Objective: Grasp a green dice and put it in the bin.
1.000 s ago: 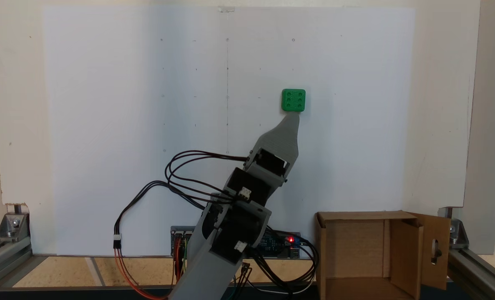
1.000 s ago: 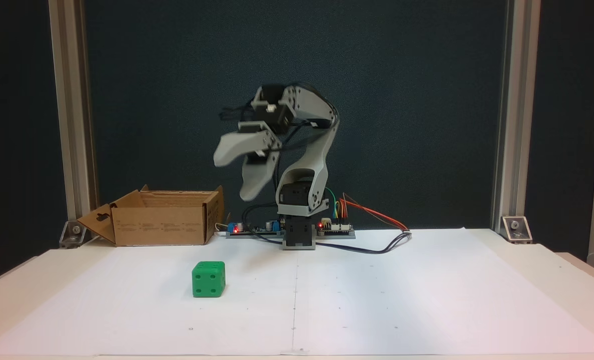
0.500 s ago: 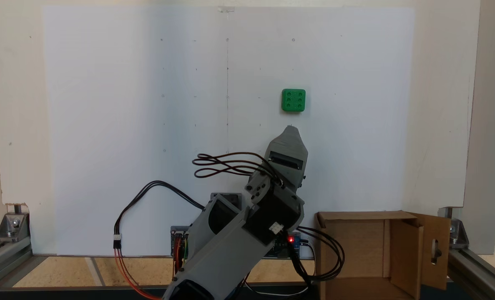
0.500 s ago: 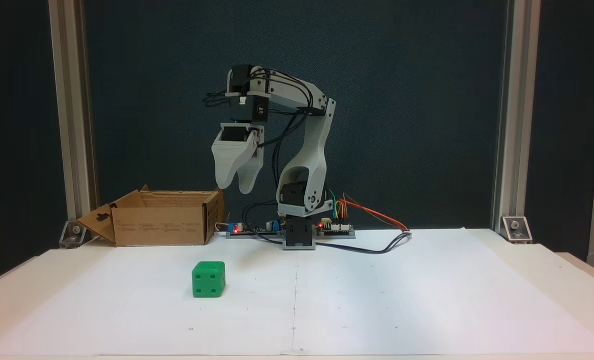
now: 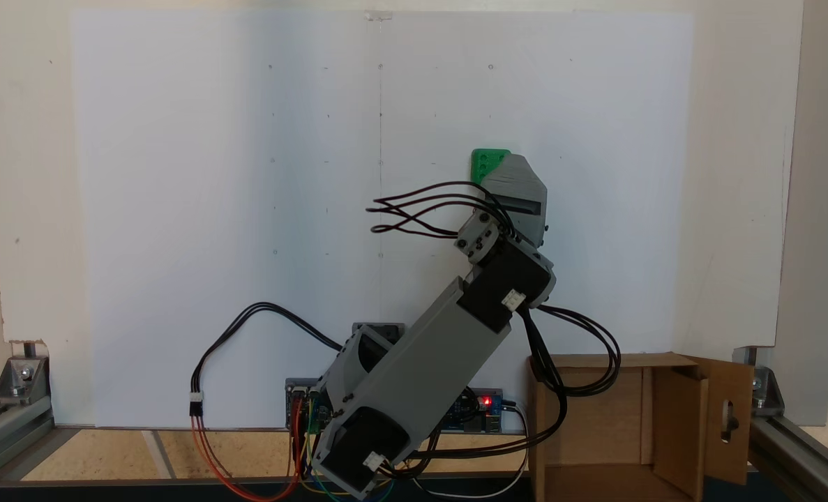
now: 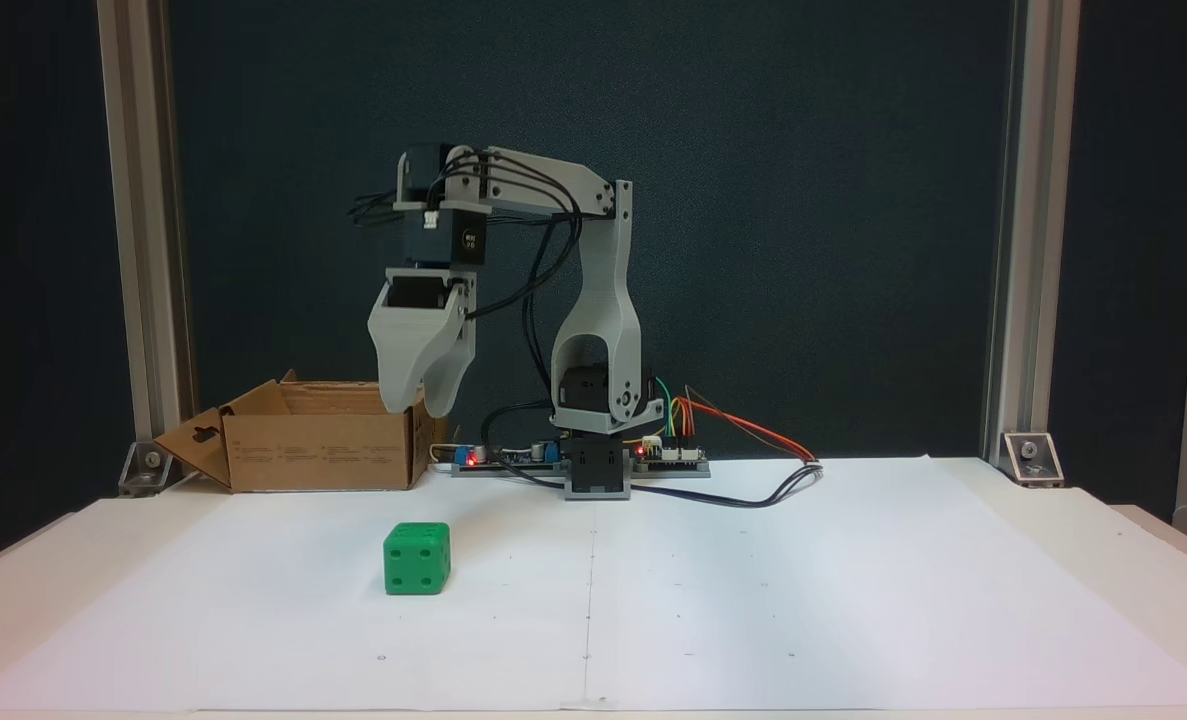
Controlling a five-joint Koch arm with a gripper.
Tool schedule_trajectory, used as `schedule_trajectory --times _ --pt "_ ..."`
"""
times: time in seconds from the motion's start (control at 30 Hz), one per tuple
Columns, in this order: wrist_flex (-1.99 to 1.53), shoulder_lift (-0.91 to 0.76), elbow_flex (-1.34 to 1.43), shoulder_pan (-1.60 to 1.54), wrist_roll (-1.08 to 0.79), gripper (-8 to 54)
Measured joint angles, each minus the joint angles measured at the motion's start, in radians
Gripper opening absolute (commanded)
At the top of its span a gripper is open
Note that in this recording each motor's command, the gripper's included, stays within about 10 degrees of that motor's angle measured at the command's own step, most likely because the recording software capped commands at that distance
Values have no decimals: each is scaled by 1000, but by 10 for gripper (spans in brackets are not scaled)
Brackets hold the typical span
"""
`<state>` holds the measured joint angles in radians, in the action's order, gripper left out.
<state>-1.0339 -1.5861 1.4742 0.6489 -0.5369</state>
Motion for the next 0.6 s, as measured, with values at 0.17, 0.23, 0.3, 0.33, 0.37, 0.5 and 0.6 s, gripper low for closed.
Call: schedule_trajectory --times 0.17,0.23,0.3,0.33,0.37,0.5,0.6 --pt "6 17 0 -12 -6 479" --pt "6 37 0 -17 -6 479" --pt "8 35 0 -20 -6 479" --pt "11 35 -3 -23 -6 479" --pt "14 41 0 -26 -6 479" --pt "32 69 0 -34 -6 478" --pt "34 94 0 -38 -6 478"
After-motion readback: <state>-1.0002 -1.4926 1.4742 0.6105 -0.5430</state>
